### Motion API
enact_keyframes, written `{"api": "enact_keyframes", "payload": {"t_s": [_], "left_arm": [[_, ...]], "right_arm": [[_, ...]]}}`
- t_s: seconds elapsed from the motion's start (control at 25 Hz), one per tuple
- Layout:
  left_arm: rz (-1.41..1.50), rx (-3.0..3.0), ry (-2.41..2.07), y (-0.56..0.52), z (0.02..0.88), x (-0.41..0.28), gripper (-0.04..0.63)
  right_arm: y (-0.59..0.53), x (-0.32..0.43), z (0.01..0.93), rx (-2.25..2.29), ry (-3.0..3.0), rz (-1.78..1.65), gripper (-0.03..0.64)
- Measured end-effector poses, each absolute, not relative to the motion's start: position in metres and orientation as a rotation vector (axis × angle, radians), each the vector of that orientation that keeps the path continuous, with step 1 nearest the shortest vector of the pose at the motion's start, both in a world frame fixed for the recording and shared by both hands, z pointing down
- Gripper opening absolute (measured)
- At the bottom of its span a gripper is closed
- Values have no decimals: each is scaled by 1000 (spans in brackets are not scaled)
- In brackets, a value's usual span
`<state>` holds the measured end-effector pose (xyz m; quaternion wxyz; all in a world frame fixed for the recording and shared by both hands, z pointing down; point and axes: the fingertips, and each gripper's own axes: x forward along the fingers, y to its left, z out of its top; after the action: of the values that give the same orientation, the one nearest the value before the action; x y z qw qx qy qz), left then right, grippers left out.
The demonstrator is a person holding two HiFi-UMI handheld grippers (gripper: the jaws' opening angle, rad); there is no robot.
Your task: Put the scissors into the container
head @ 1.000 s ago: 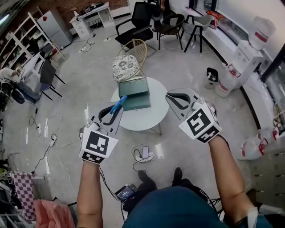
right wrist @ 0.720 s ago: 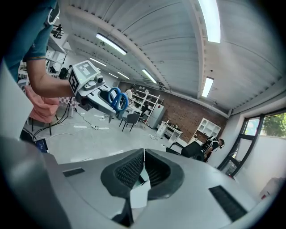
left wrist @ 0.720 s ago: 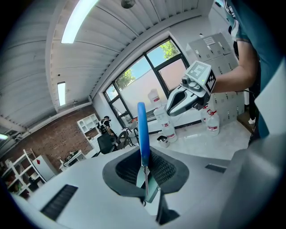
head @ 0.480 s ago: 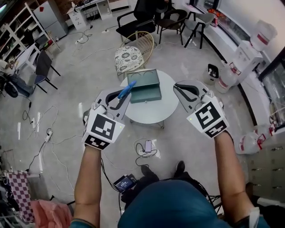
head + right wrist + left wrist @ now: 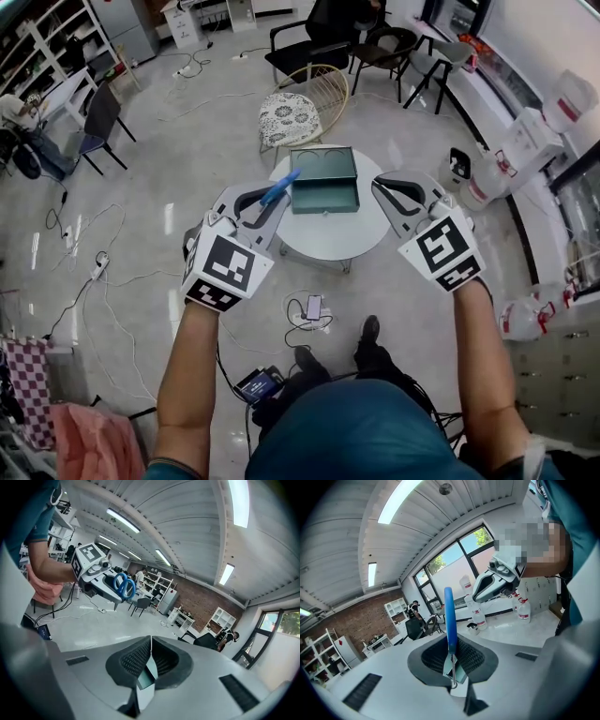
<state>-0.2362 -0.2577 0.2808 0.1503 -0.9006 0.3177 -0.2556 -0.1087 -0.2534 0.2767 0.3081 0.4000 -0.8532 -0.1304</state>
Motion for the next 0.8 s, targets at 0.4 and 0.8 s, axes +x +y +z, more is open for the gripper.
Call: {"api": "enact_keyframes", "payload": {"t_s": [0.4, 0.8], "left_arm": [[-840, -2538, 1053, -298, 283, -225, 52], [-958, -2475, 1187, -367, 291, -160, 52]], "right_arm": [[-318, -102, 278, 933, -2371, -371, 38], [-412, -46, 288, 802, -2489, -381, 38]]}}
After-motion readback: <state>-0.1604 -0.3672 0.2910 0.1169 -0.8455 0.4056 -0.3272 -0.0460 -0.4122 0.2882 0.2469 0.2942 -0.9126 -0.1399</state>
